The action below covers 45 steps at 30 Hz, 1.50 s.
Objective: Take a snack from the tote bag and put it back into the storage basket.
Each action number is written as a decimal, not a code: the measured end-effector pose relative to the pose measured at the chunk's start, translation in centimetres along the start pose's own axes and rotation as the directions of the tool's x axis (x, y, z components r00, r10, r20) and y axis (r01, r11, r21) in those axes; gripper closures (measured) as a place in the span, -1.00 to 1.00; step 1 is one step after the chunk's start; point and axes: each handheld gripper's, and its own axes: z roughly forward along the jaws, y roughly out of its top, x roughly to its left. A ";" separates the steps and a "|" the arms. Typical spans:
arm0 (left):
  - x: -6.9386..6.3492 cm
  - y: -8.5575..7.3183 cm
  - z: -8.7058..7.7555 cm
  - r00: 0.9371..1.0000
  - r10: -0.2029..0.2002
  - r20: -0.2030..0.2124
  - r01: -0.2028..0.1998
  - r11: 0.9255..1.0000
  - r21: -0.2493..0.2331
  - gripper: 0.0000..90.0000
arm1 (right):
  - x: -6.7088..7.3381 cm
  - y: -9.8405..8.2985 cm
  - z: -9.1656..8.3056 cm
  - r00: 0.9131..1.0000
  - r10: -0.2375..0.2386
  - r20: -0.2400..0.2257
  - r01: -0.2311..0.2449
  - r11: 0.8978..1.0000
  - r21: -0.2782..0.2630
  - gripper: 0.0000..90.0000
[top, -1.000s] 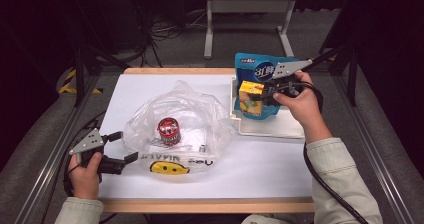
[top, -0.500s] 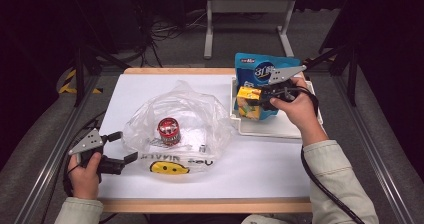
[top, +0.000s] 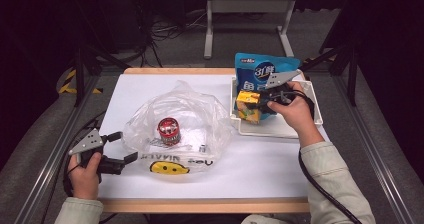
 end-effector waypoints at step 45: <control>0.0 -0.1 -0.1 1.000 -0.003 -0.001 0.003 1.000 -0.003 -0.94 | -0.5 -2.9 2.4 0.999 0.014 -0.038 -0.013 1.000 0.023 0.14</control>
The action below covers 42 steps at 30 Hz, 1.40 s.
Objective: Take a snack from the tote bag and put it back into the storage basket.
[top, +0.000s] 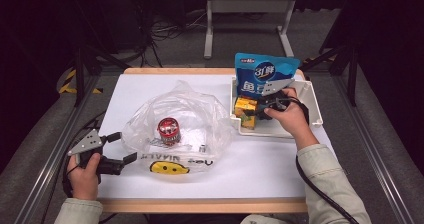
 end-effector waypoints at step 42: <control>0.0 0.1 0.2 1.000 0.000 0.007 0.000 1.000 0.001 -0.94 | 1.0 0.8 -3.0 0.997 -0.008 0.070 0.013 0.998 -0.067 -0.06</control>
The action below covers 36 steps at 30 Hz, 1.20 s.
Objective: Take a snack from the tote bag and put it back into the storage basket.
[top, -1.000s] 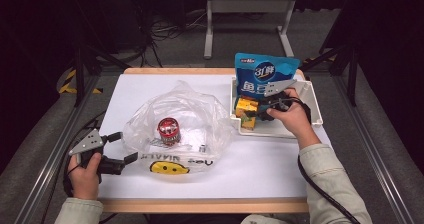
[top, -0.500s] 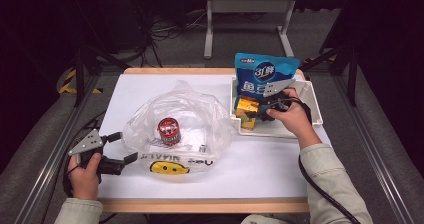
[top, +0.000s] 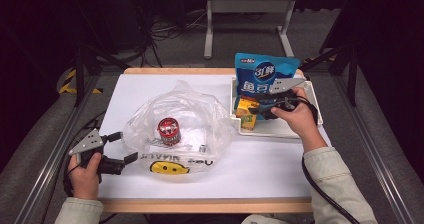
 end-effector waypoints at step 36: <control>0.0 0.1 0.0 1.000 0.008 0.002 -0.008 1.000 -0.001 -0.94 | 5.2 -6.0 0.7 0.979 0.193 0.065 -0.189 0.980 -0.060 1.00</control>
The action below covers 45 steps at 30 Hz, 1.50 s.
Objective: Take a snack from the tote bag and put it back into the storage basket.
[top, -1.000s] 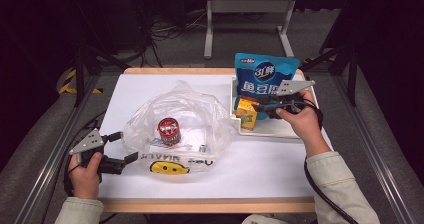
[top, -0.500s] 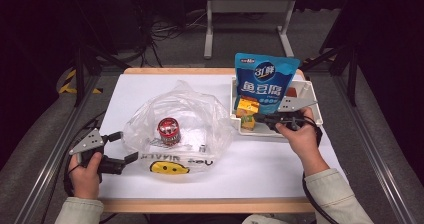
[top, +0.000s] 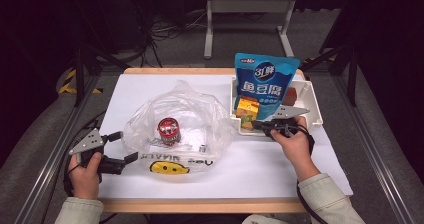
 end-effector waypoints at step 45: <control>-0.1 -0.1 -0.2 1.000 -0.005 -0.005 0.005 1.000 0.004 -0.94 | -1.3 -0.8 1.6 0.985 0.105 0.138 -0.121 0.987 0.110 1.00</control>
